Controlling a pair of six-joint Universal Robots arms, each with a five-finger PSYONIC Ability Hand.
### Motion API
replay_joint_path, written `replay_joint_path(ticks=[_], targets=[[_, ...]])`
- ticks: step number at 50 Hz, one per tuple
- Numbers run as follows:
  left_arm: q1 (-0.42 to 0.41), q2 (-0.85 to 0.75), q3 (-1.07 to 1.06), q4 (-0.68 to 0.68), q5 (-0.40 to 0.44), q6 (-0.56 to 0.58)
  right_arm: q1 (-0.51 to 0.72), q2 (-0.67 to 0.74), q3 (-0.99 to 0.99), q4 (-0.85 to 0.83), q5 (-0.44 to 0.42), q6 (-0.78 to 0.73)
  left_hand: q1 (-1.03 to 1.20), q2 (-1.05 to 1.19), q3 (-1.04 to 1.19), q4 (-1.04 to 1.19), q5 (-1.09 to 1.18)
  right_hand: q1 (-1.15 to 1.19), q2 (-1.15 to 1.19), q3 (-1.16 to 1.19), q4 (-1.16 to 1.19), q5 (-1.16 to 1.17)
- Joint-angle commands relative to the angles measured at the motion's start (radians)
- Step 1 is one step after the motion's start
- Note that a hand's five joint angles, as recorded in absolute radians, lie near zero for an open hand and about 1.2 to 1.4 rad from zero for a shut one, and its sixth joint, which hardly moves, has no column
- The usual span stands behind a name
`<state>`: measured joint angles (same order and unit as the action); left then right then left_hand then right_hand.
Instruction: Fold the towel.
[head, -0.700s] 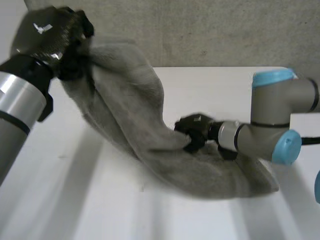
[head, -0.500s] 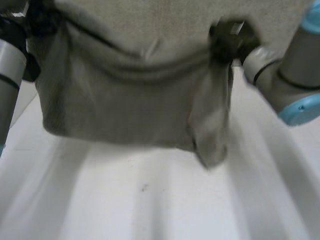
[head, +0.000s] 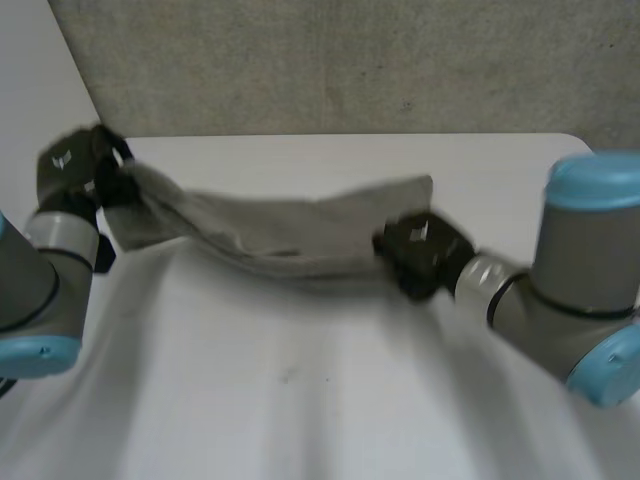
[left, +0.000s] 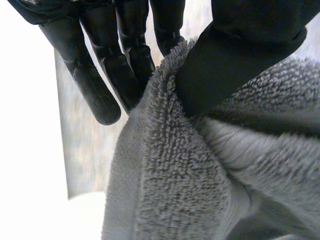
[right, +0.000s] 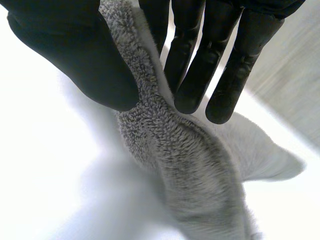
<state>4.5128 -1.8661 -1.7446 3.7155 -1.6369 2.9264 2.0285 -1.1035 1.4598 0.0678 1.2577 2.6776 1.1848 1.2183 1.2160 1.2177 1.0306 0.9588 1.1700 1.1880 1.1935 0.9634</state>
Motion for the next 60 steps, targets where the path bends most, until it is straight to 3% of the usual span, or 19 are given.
replay_joint_path(ticks=[1,4,6,7,8,10,11,12,14,17,28,34,36,41,50,55,60], targets=[[0.023,-0.099,-0.029,-0.091,0.003,0.01,0.009,0.116,0.054,0.037,0.0,-0.032,0.211,0.178,0.18,0.179,0.191,0.437,0.226,0.208,0.203,0.258],[0.015,-0.102,-0.027,-0.163,0.014,0.01,0.009,0.113,0.05,0.035,-0.001,-0.018,0.092,0.058,0.06,0.059,0.071,0.437,0.226,0.208,0.203,0.258],[0.006,-0.087,-0.032,-0.228,0.055,0.011,0.009,0.099,0.045,0.032,-0.001,0.016,-0.638,-0.672,-0.67,-0.671,-0.659,0.437,0.226,0.208,0.203,0.258],[0.006,-0.087,-0.032,-0.229,0.055,0.011,0.009,0.099,0.045,0.032,-0.001,0.016,-0.642,-0.676,-0.674,-0.675,-0.663,0.437,0.226,0.208,0.203,0.258],[-0.003,-0.073,-0.03,-0.265,0.081,0.02,0.009,0.087,0.045,0.032,-0.001,0.03,-0.884,-0.917,-0.915,-0.917,-0.904,0.437,0.226,0.208,0.203,0.258],[-0.017,-0.044,-0.03,-0.299,0.103,0.034,0.009,0.079,0.048,0.03,-0.001,0.036,-0.95,-0.984,-0.981,-0.983,-0.97,0.336,0.125,0.107,0.101,0.157],[-0.03,-0.012,-0.032,-0.325,0.118,0.051,0.009,0.076,0.054,0.029,0.0,0.038,-0.971,-1.005,-1.002,-1.004,-0.991,0.083,-0.128,-0.146,-0.152,-0.096],[-0.031,-0.011,-0.032,-0.325,0.118,0.051,0.009,0.076,0.054,0.029,0.0,0.038,-0.971,-1.005,-1.002,-1.004,-0.992,0.08,-0.131,-0.149,-0.154,-0.099],[-0.041,0.033,-0.035,-0.354,0.121,0.089,0.013,0.073,0.068,0.02,0.008,0.038,-0.98,-1.014,-1.011,-1.013,-1.0,-0.367,-0.578,-0.596,-0.602,-0.546],[-0.049,0.056,-0.035,-0.359,0.121,0.126,0.013,0.07,0.083,0.012,0.009,0.038,-0.977,-1.011,-1.008,-1.01,-0.997,-0.539,-0.75,-0.768,-0.773,-0.718],[-0.063,0.124,-0.007,-0.376,0.166,0.258,-0.002,0.001,0.114,-0.02,0.011,0.038,-0.898,-0.931,-0.929,-0.931,-0.918,-0.551,-0.762,-0.78,-0.786,-0.73],[-0.115,0.047,0.02,-0.408,0.219,0.361,-0.007,-0.019,0.119,-0.022,0.011,0.038,-0.851,-0.884,-0.882,-0.884,-0.871,-0.548,-0.759,-0.777,-0.783,-0.727],[-0.181,-0.02,0.04,-0.408,0.215,0.41,-0.011,-0.035,0.12,-0.02,0.014,0.038,-0.734,-0.767,-0.765,-0.767,-0.754,-0.548,-0.759,-0.777,-0.783,-0.727],[-0.228,-0.085,0.057,-0.407,0.207,0.499,-0.014,-0.052,0.116,-0.019,0.025,0.036,-0.692,-0.726,-0.724,-0.725,-0.713,-0.562,-0.774,-0.792,-0.797,-0.742],[-0.244,-0.174,0.089,-0.402,0.201,0.635,-0.06,-0.068,0.117,-0.013,0.074,0.028,-0.672,-0.705,-0.703,-0.705,-0.692,-0.692,-0.903,-0.921,-0.926,-0.871],[-0.244,-0.232,0.129,-0.367,0.146,0.68,-0.07,-0.065,0.114,-0.013,0.081,0.025,-0.332,-0.365,-0.363,-0.365,-0.352,-0.724,-0.935,-0.953,-0.959,-0.903],[-0.245,-0.261,0.151,-0.361,0.12,0.715,-0.091,-0.058,0.111,-0.014,0.08,0.024,-0.314,-0.347,-0.345,-0.347,-0.334,-0.724,-0.935,-0.953,-0.959,-0.903]])
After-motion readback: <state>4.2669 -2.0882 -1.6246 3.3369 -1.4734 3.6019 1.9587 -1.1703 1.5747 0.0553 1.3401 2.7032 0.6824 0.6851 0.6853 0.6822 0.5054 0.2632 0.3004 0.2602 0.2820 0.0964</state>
